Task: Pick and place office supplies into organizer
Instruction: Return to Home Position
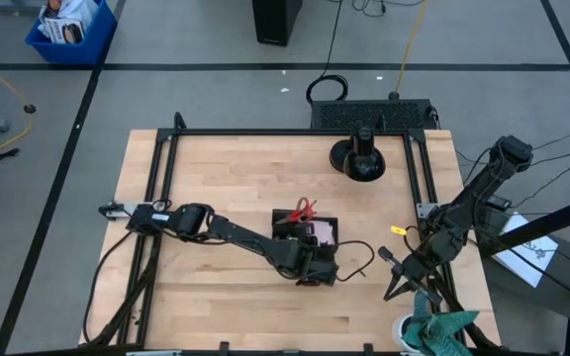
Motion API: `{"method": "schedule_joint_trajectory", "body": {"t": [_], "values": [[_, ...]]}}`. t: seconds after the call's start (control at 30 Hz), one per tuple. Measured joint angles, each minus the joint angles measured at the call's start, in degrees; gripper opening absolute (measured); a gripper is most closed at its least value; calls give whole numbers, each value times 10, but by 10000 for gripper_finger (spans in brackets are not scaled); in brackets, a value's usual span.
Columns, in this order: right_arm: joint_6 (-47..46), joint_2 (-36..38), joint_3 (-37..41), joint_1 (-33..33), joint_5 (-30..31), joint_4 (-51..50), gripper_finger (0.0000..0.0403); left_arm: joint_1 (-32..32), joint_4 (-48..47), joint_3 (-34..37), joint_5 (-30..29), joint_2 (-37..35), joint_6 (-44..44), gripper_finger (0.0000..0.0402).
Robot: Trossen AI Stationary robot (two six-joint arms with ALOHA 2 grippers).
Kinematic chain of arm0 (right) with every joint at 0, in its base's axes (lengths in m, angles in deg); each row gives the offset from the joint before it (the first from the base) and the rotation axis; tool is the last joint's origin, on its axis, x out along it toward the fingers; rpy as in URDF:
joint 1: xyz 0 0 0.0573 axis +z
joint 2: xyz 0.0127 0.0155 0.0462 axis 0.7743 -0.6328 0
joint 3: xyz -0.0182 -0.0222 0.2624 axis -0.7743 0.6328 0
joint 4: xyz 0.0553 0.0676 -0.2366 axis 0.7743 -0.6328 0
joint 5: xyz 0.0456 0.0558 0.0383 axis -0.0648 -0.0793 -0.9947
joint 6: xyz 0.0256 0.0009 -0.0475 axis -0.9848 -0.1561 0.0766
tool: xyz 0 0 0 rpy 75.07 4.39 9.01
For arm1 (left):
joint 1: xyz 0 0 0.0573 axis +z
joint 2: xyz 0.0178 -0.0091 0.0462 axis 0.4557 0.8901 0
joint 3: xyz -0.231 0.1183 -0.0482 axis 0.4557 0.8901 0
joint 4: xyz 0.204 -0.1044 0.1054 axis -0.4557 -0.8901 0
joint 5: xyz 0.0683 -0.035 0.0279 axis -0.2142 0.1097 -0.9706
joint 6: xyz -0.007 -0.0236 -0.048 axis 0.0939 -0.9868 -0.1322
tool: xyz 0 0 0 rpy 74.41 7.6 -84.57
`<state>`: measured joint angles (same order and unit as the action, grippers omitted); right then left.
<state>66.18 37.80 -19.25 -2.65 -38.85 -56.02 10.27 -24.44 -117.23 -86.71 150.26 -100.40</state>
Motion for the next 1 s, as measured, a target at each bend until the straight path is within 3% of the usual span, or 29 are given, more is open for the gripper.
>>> {"method": "schedule_joint_trajectory", "body": {"t": [0.17,0.33,0.5,0.63,0.77,0.93,1.0], "values": [[0,0,0,0,0,0,6,-3,6,0,0,0,19,181],[3,0,0,0,0,-1,6,-19,42,0,-6,-7,119,184],[21,0,-1,0,1,-13,6,-49,110,0,-4,-40,216,184],[30,0,-1,0,4,-34,6,-77,129,-1,-11,-81,230,180],[31,-15,-1,-1,6,-38,6,-107,65,-2,-17,-113,187,132],[35,-50,-1,-6,64,-29,3,-140,15,0,0,-109,128,18],[29,-63,-1,-16,95,-28,1,-147,36,7,13,-107,130,12]]}}
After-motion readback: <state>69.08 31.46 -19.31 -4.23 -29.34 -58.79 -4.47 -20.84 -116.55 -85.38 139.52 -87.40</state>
